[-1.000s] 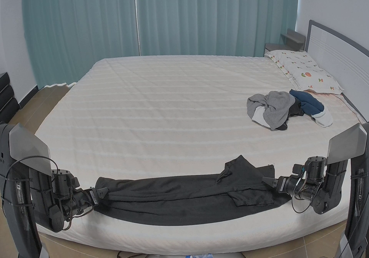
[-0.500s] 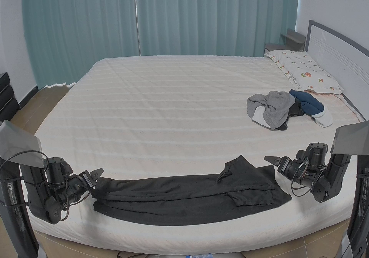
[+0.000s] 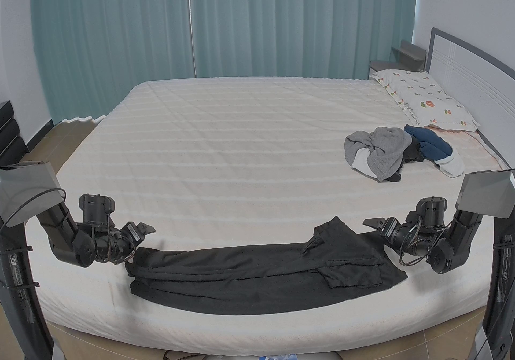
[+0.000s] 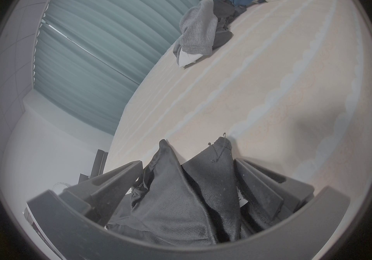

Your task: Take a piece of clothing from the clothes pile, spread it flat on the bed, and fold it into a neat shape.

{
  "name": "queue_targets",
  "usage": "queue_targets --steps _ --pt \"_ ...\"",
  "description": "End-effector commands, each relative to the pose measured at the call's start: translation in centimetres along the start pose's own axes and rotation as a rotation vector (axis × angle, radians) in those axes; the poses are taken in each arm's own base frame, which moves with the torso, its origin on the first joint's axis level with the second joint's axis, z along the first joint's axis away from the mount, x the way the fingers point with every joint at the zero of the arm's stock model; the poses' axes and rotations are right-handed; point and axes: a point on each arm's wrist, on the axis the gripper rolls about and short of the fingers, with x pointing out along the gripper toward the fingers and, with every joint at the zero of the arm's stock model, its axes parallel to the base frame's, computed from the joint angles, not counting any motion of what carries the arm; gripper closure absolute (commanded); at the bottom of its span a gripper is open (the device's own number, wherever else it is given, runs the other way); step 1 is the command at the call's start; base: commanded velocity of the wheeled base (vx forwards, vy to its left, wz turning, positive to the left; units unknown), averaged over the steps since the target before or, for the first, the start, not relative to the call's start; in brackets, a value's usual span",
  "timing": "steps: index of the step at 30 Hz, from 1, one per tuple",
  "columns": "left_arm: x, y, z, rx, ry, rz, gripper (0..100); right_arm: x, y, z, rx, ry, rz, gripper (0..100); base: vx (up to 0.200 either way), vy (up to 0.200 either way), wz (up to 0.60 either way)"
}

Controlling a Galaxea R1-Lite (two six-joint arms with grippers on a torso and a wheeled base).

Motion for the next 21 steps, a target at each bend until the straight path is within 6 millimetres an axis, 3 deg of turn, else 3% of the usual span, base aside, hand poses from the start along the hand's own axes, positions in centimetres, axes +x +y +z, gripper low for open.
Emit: queue_targets --steps 1,3,4,14,21 --pt "0.6 -1.0 1.3 -0.019 -0.014 -0.043 0 0.7 -0.3 -0.4 0.015 0.02 -0.011 0 0.0 0.0 0.0" --pt "0.5 -0.9 1.2 -0.02 -0.01 -0.04 0 0.7 -0.4 -0.4 0.014 0.019 -0.014 0 0.0 0.0 0.0" --pt "0.5 -0.9 1.2 -0.02 -0.009 -0.042 100 0.7 -0.5 -0.4 0.015 0.019 -0.016 0 0.0 0.0 0.0" --pt "-0.3 0.3 -0.4 -0.019 0.035 0.009 100 0.9 -0.8 -0.2 0.02 0.015 -0.023 0 0.0 0.0 0.0" --pt "-0.7 0.1 0.1 -0.03 0.015 0.003 100 1.1 -0.9 -0.1 0.02 0.003 -0.025 0 0.0 0.0 0.0"
